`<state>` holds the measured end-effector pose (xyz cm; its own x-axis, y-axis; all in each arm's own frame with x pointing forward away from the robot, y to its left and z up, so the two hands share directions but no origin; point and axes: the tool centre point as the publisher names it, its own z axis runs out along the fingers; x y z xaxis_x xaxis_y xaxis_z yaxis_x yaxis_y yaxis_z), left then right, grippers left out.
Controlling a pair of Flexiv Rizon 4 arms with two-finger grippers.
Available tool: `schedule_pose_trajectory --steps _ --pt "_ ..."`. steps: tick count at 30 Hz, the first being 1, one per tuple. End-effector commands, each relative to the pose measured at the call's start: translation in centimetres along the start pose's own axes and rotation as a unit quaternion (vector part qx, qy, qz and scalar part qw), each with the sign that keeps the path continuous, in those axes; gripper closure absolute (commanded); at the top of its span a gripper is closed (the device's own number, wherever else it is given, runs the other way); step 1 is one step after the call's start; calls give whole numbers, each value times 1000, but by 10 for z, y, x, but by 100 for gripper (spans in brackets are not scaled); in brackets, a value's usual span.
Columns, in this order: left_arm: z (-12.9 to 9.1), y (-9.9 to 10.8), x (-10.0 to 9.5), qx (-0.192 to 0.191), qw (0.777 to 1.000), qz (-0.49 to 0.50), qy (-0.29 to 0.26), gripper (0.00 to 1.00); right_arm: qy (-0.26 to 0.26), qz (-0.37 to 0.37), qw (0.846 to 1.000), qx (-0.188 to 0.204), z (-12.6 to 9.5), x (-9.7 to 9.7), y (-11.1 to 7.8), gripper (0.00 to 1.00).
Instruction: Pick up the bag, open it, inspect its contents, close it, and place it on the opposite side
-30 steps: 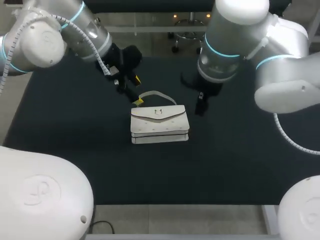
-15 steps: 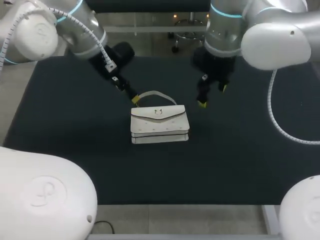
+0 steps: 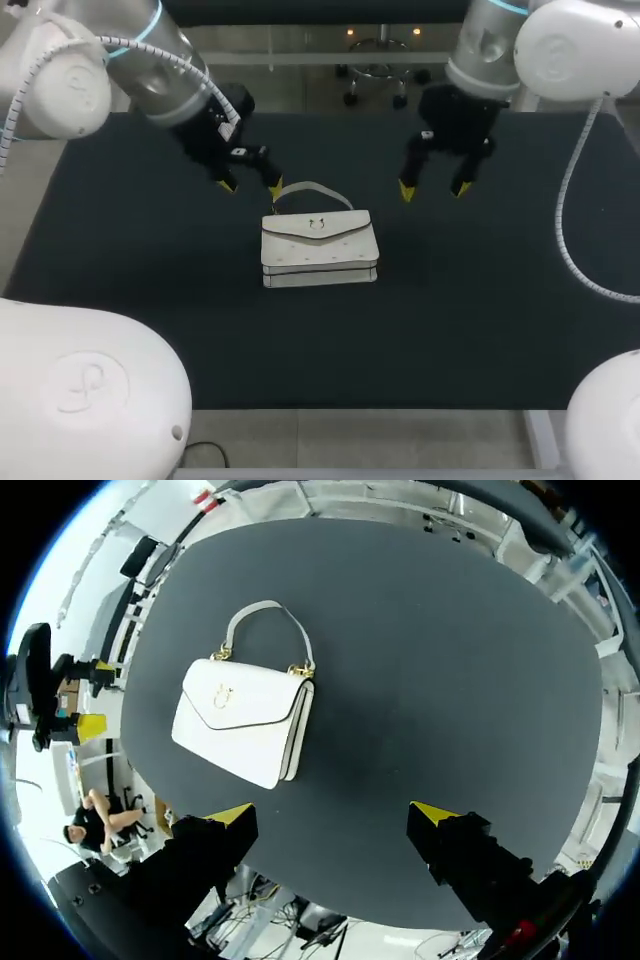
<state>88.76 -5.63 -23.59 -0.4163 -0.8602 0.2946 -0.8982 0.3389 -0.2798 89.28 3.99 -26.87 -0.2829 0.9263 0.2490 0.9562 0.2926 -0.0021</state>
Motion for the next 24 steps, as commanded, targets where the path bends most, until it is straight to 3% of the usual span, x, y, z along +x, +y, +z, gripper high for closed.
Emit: schedule_pose_trajectory --steps 1,3,5,8,14,18,24 --pt "0 5 4 17 995 -98 -26 0 47 60 997 -14 0 -6 -4 0" --pt "0 5 4 17 995 -98 -26 0 47 60 997 -14 0 -6 -4 0" --pt "6 -4 -6 16 977 -211 22 0 117 82 989 -41 2 -5 -4 0" --pt "15 0 -13 6 958 -273 89 0 195 100 974 -58 7 -6 -7 0" --pt "17 17 -13 30 946 -259 190 0 259 113 956 -83 14 -12 -6 0" --pt "26 20 -15 38 950 -218 220 0 294 111 945 -86 16 -12 -1 0" --pt "35 20 -19 51 951 -165 257 0 308 103 943 -78 27 0 7 0"
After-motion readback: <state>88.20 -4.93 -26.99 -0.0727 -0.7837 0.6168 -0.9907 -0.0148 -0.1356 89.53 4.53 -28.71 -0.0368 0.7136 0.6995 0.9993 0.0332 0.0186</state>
